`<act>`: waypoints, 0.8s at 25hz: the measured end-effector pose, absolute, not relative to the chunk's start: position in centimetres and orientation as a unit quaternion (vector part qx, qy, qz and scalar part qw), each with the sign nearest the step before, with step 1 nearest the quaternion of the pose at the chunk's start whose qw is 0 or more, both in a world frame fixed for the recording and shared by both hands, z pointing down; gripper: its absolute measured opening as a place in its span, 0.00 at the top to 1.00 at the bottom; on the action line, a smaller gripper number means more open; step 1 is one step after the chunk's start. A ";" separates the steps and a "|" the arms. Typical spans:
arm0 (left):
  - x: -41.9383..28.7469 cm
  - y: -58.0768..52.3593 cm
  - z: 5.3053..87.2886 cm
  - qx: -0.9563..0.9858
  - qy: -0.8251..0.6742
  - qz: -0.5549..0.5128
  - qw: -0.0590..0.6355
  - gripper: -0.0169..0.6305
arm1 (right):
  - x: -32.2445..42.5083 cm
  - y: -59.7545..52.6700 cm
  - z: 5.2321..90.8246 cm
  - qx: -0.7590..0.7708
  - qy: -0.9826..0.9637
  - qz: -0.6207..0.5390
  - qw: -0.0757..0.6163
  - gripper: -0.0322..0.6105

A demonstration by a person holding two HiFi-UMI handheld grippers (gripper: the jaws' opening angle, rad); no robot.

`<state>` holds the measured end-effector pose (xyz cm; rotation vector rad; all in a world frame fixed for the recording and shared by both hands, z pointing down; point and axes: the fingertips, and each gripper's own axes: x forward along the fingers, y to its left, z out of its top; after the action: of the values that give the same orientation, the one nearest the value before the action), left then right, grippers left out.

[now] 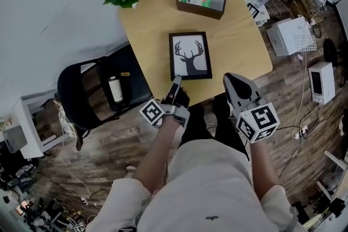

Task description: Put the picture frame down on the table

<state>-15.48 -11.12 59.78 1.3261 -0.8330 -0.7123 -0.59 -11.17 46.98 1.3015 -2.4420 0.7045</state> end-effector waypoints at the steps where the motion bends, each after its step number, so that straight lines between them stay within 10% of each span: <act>1: -15.5 -11.2 60.1 0.583 -0.369 -0.311 0.654 0.87 | -0.6 -11.1 47.2 0.451 -0.846 0.246 0.145 0.95; 20: -14.6 -12.0 62.8 0.555 -0.388 -0.310 0.668 0.87 | 0.2 -10.5 48.2 0.456 -0.839 0.255 0.150 0.95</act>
<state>-14.63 -11.97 62.81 1.2510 -0.8753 -0.6996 0.22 -10.53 48.21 1.3103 -2.4117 0.7334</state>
